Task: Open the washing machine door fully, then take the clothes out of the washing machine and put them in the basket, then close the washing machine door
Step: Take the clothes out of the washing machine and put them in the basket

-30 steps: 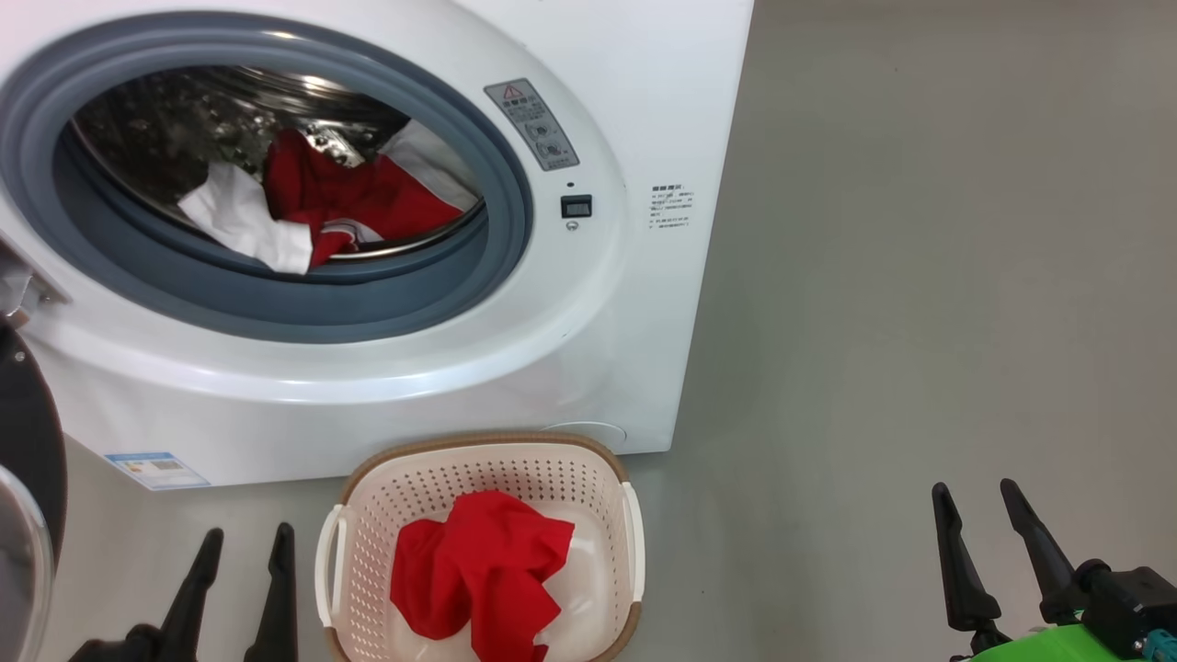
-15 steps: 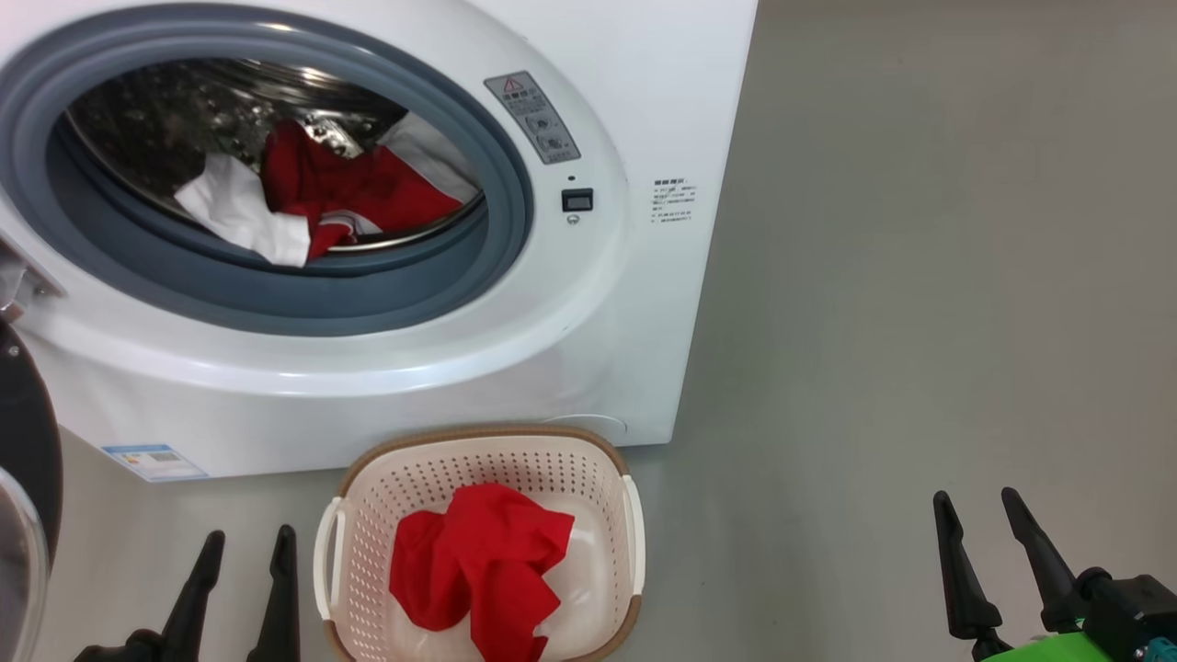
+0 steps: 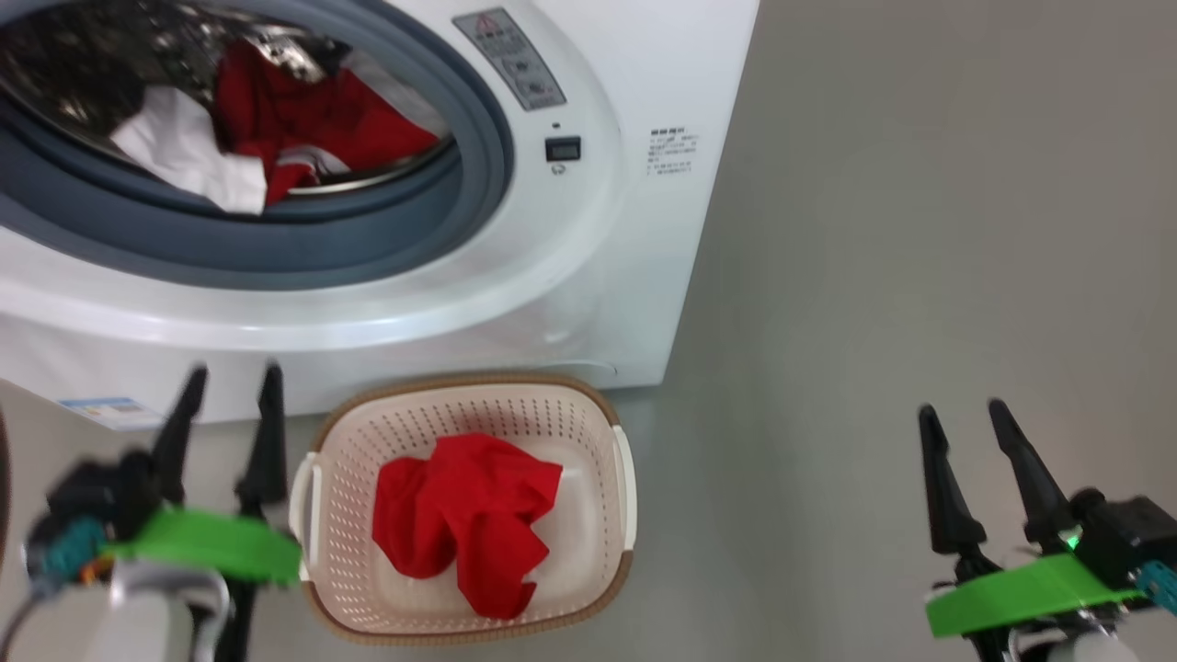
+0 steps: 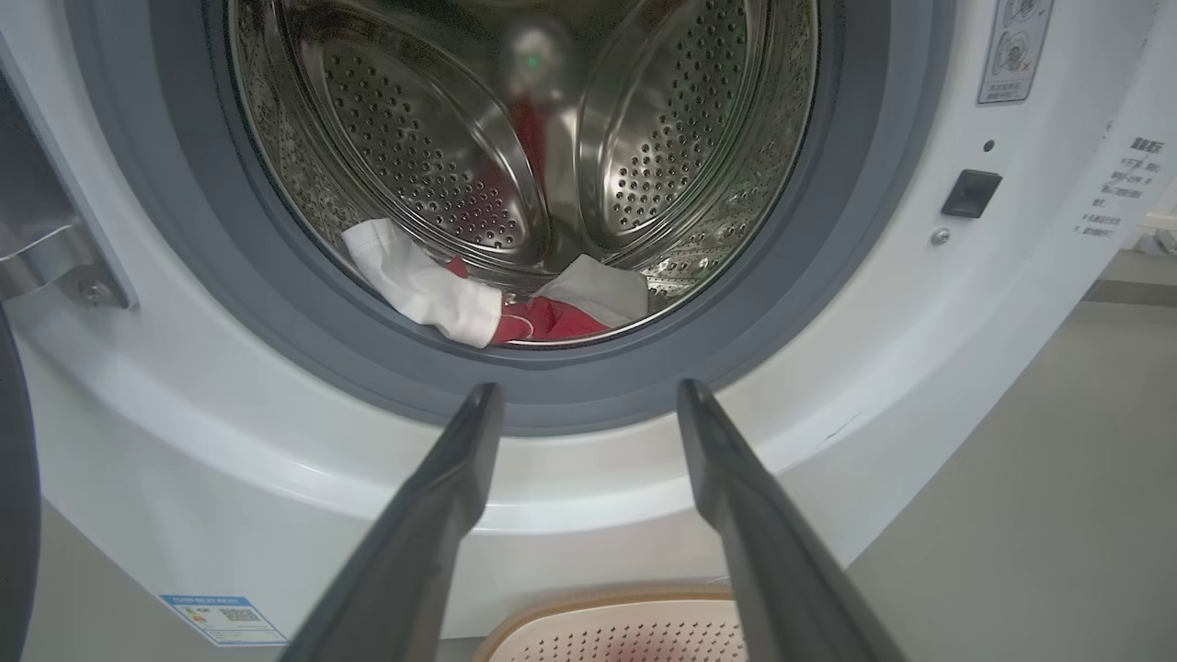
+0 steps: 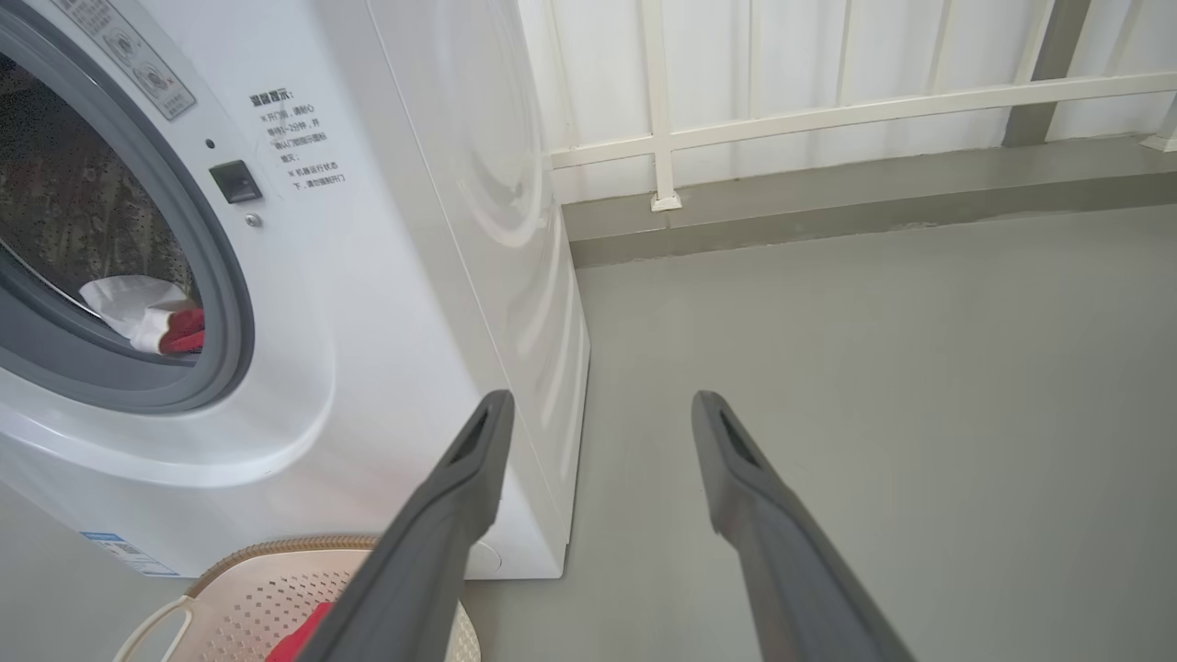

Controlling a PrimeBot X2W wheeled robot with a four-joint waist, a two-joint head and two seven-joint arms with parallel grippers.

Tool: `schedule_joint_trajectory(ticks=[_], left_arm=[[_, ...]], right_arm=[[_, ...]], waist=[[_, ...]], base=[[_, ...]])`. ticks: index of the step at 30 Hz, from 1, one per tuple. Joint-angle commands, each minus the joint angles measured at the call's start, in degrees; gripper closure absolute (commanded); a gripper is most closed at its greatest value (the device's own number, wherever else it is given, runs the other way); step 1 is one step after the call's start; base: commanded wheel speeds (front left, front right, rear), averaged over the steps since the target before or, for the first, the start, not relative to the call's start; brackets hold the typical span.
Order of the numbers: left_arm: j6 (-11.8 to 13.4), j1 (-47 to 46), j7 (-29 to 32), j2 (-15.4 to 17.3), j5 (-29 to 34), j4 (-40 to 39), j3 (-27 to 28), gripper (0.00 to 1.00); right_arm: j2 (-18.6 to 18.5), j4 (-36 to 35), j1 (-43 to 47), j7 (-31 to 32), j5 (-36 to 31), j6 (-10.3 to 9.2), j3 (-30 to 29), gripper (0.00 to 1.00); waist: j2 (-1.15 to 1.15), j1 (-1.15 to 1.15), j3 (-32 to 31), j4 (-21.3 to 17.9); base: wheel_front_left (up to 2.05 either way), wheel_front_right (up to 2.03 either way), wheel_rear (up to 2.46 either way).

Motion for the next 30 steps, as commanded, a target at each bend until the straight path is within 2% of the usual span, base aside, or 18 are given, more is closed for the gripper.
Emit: schedule_joint_trajectory(ticks=[1,10,15,23,30], left_arm=[[0.0,-2.8,-0.3,2.1,0.6,0.0,1.7,0.0],[0.2,-20.5,-0.3,7.4,1.9,15.1,0.3,0.0],[0.8,-30.3,-0.3,9.3,3.9,24.7,-1.1,0.0],[3.7,-42.3,0.5,10.8,5.8,38.1,-2.7,0.0],[7.4,-49.1,1.6,14.0,7.6,45.9,-4.0,0.0]], right_arm=[[-0.7,-1.5,-1.8,-0.4,0.7,0.36,1.8,0.0],[-0.7,-1.6,-4.5,-0.4,2.0,0.36,3.3,0.0],[-0.7,-2.0,-5.7,-0.4,2.4,0.36,3.0,0.0],[-0.7,-2.1,-7.0,-0.4,3.5,0.36,4.3,0.0],[-0.7,-2.3,-8.4,-0.4,4.3,0.36,6.1,0.0]], waist=[[0.0,0.0,2.9,-1.3],[0.0,0.0,8.5,-5.3],[0.0,0.0,11.3,-6.5],[0.0,0.0,13.3,-8.2],[0.0,0.0,15.6,-10.4]], base=[[0.0,0.0,0.0],[0.0,0.0,0.0],[0.0,0.0,0.0],[0.0,0.0,0.0],[0.0,0.0,0.0]])
